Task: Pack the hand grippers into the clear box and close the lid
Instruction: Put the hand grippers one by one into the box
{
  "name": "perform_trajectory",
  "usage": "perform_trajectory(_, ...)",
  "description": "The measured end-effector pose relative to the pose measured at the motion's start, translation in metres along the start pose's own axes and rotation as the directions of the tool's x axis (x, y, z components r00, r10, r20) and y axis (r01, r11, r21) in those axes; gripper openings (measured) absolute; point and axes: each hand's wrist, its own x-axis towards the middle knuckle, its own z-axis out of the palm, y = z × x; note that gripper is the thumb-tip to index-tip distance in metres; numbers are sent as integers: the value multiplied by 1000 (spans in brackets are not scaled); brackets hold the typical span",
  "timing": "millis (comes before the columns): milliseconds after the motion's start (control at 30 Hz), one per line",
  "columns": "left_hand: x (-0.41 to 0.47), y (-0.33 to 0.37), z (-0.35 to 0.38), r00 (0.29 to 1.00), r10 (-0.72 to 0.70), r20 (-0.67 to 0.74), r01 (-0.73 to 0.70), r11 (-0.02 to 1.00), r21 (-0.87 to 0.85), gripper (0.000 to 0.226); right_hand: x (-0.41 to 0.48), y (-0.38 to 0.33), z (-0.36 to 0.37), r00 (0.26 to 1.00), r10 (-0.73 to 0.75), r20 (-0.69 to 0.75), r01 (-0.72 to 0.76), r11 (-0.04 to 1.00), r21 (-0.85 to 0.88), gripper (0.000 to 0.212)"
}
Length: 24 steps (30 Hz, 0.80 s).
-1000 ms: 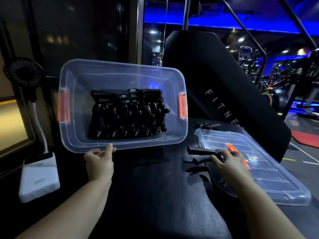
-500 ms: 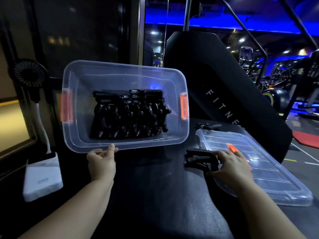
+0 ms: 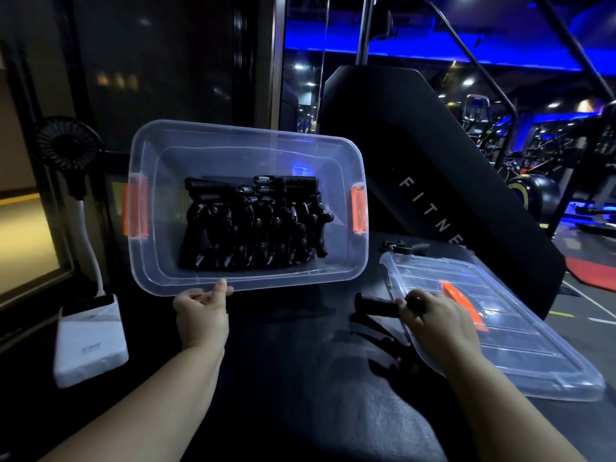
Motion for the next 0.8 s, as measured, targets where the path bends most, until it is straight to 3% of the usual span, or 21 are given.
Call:
perform_trajectory(400, -5, 5, 0, 1000, 1, 7, -1, 999, -35, 34, -6, -39, 0, 981, -143, 131, 114, 972, 206, 38)
perform_trajectory(633, -6, 7, -1, 1000, -3, 25, 4, 998, -66, 33, 7, -50, -13, 948, -124, 295, 103, 991, 84, 50)
perform_trajectory(800, -5, 8, -2, 999, -15, 37, 18, 997, -71, 33, 24, -68, -37, 853, -201, 482, 261, 963, -61, 26)
